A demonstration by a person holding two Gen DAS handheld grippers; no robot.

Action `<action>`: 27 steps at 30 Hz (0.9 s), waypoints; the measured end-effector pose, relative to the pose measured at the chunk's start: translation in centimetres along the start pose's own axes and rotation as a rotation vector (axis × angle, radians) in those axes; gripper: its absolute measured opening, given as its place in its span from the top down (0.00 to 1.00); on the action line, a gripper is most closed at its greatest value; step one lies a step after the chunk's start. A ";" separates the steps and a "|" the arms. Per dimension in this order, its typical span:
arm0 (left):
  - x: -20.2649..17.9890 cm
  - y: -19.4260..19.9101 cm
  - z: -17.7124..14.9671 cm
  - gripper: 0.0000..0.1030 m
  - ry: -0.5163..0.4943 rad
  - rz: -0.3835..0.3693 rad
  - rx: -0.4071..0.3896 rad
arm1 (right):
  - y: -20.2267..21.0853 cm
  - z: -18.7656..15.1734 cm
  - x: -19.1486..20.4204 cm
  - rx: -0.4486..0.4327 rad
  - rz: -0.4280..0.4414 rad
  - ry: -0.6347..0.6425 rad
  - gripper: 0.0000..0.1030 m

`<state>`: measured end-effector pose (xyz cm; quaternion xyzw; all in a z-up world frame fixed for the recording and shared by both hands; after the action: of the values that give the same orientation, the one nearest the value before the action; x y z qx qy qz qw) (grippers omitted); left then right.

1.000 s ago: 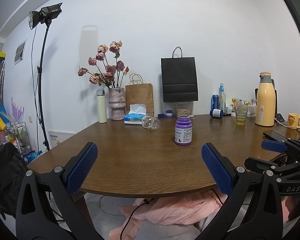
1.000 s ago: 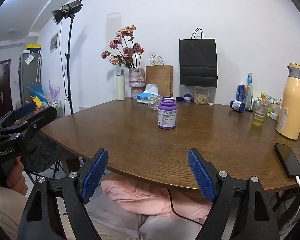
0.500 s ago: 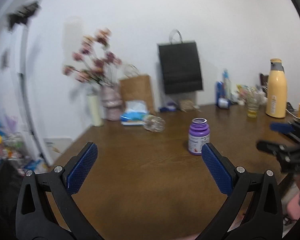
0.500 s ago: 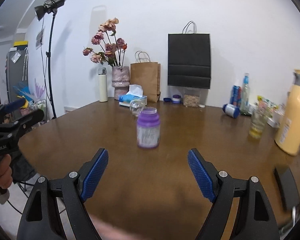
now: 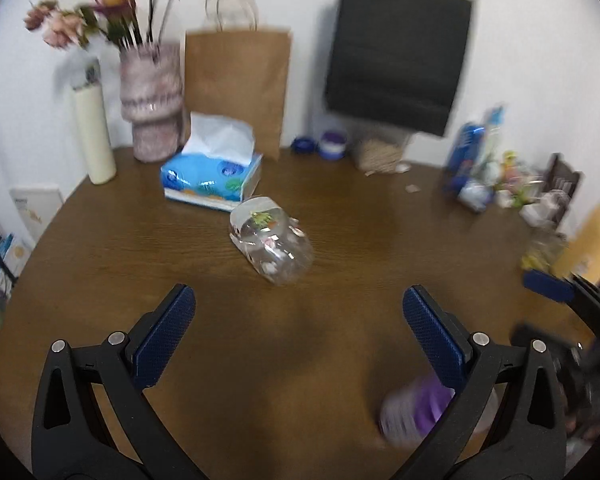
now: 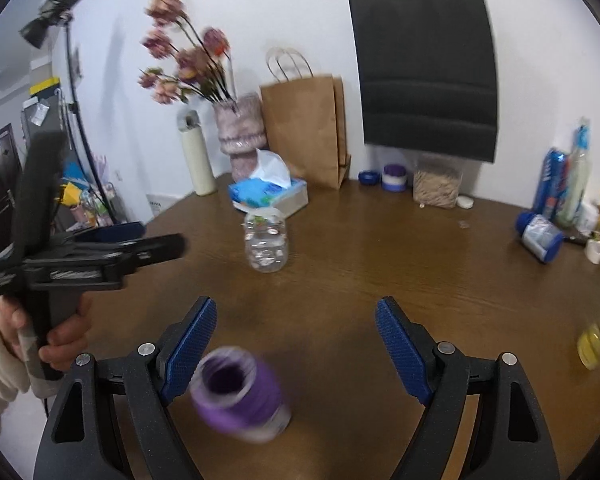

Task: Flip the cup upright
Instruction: 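Reach the left tool to the sideways clear cup and close on it, then lift the clear cup with the left tool while the right tool grasps its rim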

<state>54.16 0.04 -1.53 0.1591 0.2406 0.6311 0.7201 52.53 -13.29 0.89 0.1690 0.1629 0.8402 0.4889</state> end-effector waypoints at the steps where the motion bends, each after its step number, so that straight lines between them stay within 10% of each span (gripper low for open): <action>1: 0.1 -1.7 0.3 0.02 0.003 0.010 0.024 | -1.0 0.1 -0.4 0.014 -0.001 -0.002 0.18; 10: 2.2 -14.9 -0.9 0.11 -0.034 0.138 0.281 | -8.4 1.0 -4.1 0.068 0.001 -0.041 0.26; 12: 3.0 -16.3 -1.6 0.29 -0.035 0.164 0.318 | -9.1 0.9 -4.3 0.075 0.006 -0.044 0.26; 19: 2.4 -14.8 -1.1 0.38 -0.086 0.128 0.262 | -9.4 0.2 -4.7 0.089 -0.002 -0.050 0.26; 27: 0.1 -2.7 4.2 0.38 -0.132 0.020 -0.040 | -2.9 5.3 -1.2 -0.044 0.035 -0.021 0.26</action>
<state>58.75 0.06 0.52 0.1883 0.1780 0.6311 0.7311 57.66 -12.43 4.23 0.1698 0.1360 0.8502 0.4794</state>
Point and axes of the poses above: each gripper's, at about its wrist camera, not at the fingertips, and y roughly against the way its jaws point, x to its left, z to its top, the point moved 10 cm from there along -y, roughly the way its jaws point, and after that the axes turned 9 degrees about -x, right-handed, at the moved point
